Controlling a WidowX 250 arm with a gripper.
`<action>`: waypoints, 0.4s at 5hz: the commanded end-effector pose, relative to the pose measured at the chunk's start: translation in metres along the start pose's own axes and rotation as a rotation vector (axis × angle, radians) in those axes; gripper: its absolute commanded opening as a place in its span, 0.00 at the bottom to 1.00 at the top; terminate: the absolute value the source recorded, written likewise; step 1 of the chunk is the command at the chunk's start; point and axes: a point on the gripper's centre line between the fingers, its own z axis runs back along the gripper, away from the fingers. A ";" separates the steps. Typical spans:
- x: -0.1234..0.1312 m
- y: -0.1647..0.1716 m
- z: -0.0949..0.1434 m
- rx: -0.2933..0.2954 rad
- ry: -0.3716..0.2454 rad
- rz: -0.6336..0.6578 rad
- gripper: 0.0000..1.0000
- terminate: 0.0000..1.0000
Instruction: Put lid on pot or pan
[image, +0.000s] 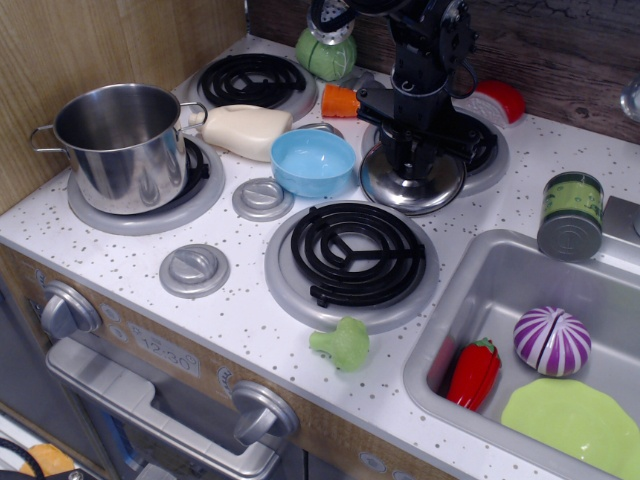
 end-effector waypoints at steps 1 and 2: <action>0.023 0.018 0.071 0.041 -0.052 0.015 0.00 0.00; 0.015 0.034 0.108 0.070 0.027 0.060 0.00 0.00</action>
